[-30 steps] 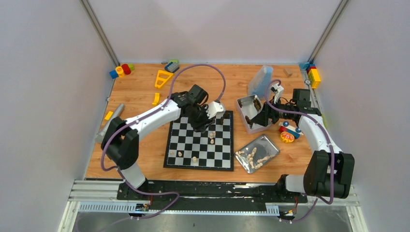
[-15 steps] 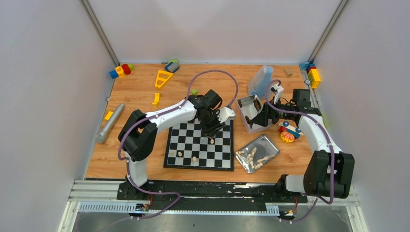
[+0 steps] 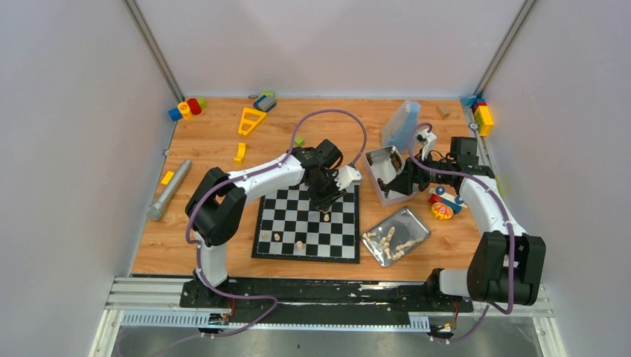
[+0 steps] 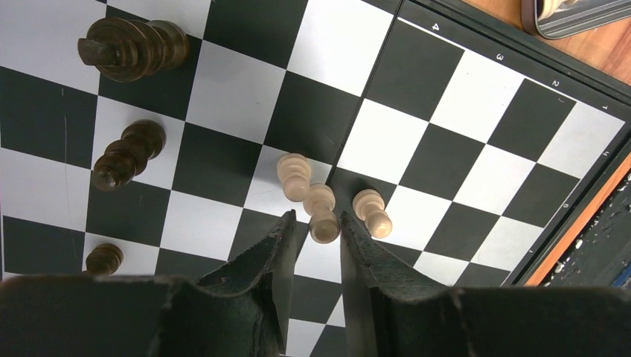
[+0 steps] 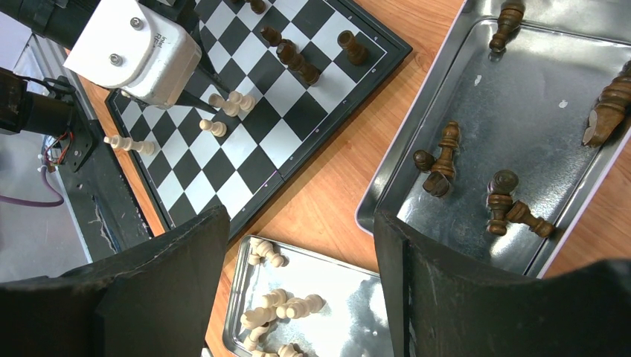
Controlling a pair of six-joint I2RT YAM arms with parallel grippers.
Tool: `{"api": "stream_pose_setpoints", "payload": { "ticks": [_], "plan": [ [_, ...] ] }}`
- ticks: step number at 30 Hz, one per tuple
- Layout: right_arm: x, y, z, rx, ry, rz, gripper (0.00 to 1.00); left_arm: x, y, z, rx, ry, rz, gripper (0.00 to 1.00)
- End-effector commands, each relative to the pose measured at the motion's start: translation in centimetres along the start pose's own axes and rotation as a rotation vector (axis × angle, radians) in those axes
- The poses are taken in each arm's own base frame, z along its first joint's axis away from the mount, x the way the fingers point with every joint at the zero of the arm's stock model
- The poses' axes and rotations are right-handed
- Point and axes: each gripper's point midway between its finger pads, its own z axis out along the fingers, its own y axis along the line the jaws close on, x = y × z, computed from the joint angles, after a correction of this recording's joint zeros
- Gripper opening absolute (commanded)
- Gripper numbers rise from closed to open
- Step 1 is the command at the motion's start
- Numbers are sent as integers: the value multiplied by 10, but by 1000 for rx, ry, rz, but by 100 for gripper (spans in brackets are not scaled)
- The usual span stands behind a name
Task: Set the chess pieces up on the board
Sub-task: Pick up the chess piece from the chessboard.
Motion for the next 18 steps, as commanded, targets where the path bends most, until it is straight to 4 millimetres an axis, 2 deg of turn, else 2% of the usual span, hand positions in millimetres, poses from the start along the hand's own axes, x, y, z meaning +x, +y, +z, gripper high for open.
{"api": "stream_pose_setpoints", "payload": {
  "ticks": [1,13,18],
  "plan": [
    [-8,3,-1,-17,-21,-55,72,-15,4,-1,-18,-40,8,35],
    [-8,3,-1,-19,-20,-53,72,-11,-2,-1,5,-40,14,15],
    [-9,4,-2,-19,-22,-57,72,-3,-3,-14,-27,-35,31,8]
  ]
}}
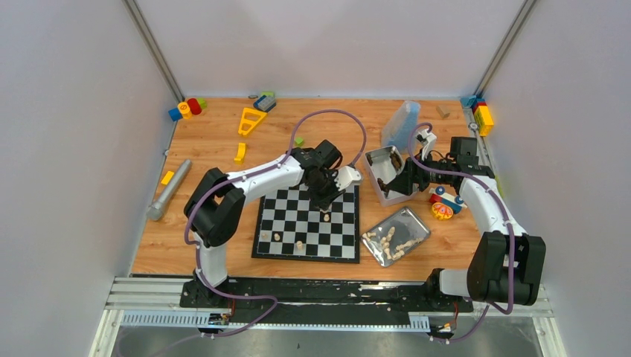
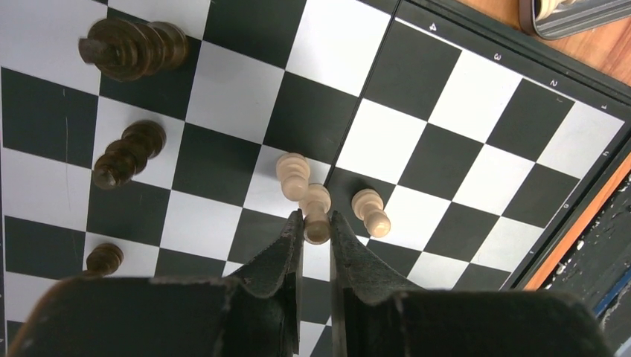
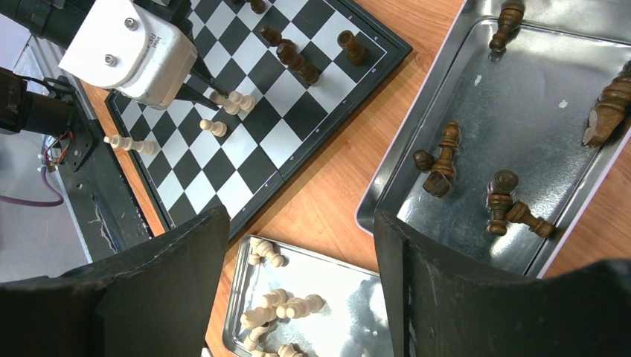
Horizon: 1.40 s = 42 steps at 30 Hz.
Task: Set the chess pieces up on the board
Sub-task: Pick up the chess piece from the chessboard, then place the chess piece on the chessboard.
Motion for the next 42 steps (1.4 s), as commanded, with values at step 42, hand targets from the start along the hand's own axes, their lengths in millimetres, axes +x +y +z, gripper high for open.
{"api": "stream_pose_setpoints", "payload": {
  "ticks": [42],
  "plan": [
    [-3,-4,2,1,1,-41,72,181,-76,-96,41,-2,563,1]
  ]
}}
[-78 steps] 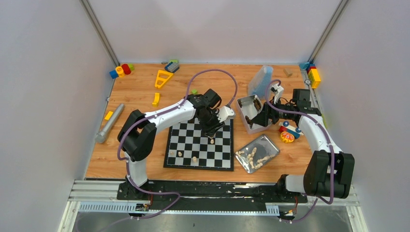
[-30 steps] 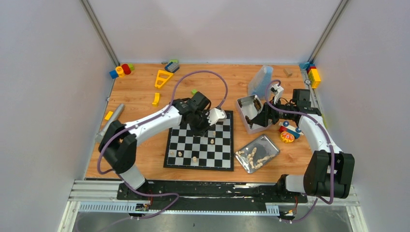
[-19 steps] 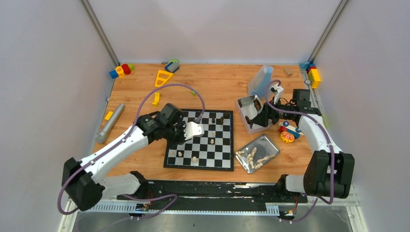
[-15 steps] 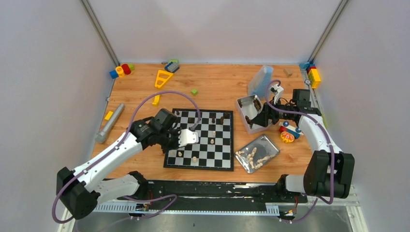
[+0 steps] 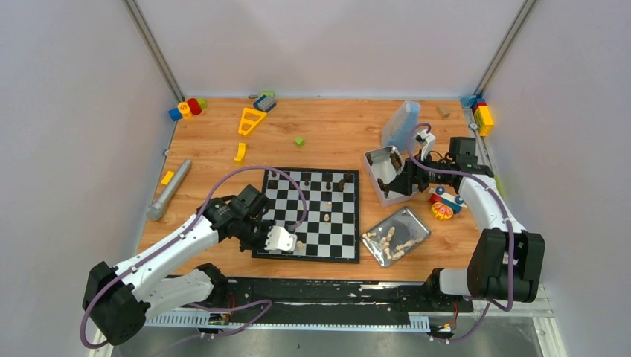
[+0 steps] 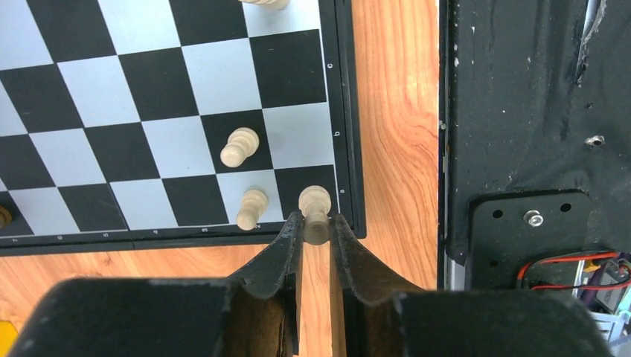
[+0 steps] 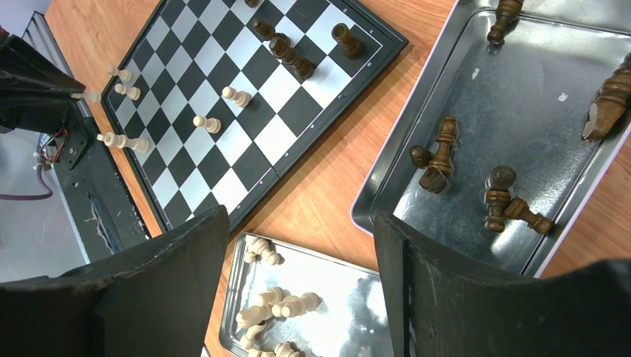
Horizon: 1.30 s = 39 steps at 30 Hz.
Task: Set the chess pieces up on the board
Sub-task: Place the chess piece on the chessboard.
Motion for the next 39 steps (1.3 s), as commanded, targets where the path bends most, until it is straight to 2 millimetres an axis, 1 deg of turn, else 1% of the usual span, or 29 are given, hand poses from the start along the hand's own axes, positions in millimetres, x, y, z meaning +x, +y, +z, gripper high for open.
{"api": "stream_pose_setpoints", "payload": {
  "ticks": [1,7,14,28,34,39],
  "plan": [
    [-7,0,0,-5,-14,-49,72,-2,-1,7,27,-26,64,1],
    [-7,1,0,-8,-15,-49,72,4,3,14,39,-11,51,1],
    [-7,2,-1,-10,-17,-51,72,6,6,19,41,-8,36,1],
    [-6,2,-1,-12,-16,-47,72,20,8,22,50,41,16,3],
    [-7,3,-1,-12,-17,-51,72,26,10,24,53,60,3,7],
    [-7,3,-1,-13,-17,-51,72,27,12,22,46,73,-4,12]
  ]
}}
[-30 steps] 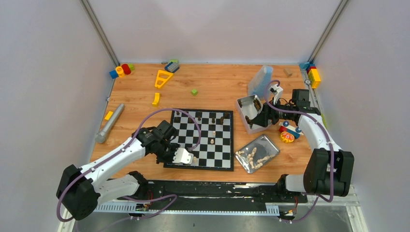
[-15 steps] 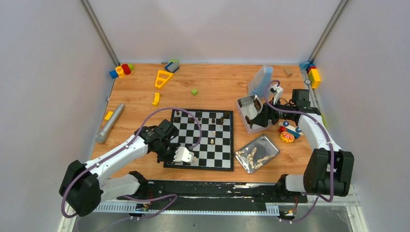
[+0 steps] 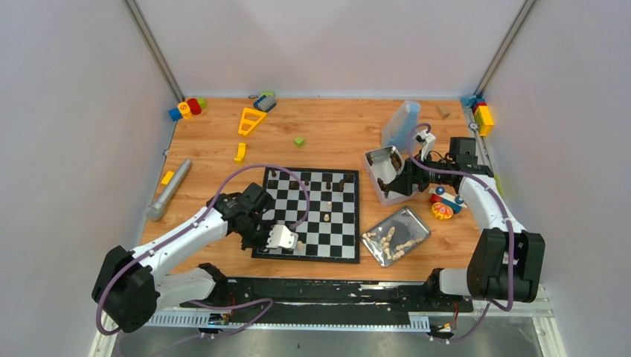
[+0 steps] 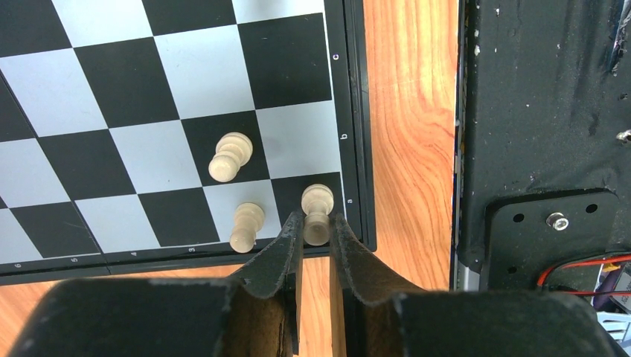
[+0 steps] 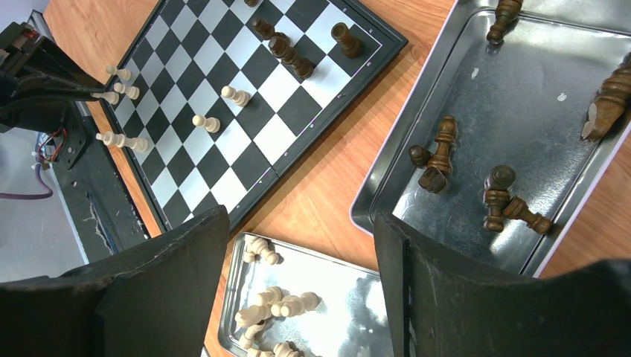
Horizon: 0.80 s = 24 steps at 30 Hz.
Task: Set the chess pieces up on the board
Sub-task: Place the chess piece on the chessboard.
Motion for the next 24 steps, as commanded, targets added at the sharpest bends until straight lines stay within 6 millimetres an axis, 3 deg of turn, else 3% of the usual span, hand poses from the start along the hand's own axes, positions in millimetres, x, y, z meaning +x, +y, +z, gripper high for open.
{"api": "stream_pose_setpoints", "payload": {
  "ticks": [1,8,13,18,24],
  "plan": [
    [-7,3,-1,-15,-17,-45,72,8,7,0,-17,39,5,14],
    [-12,11,-1,-30,-24,-54,72,4,12,-9,-46,36,-11,29],
    [-20,26,8,-41,2,-105,72,-4,15,-23,-74,24,-22,47],
    [-16,57,41,-84,108,-245,72,-14,20,-41,-117,4,-46,52],
    [12,82,94,-122,276,-401,71,-40,35,-68,-222,-120,-155,54]
  ]
}}
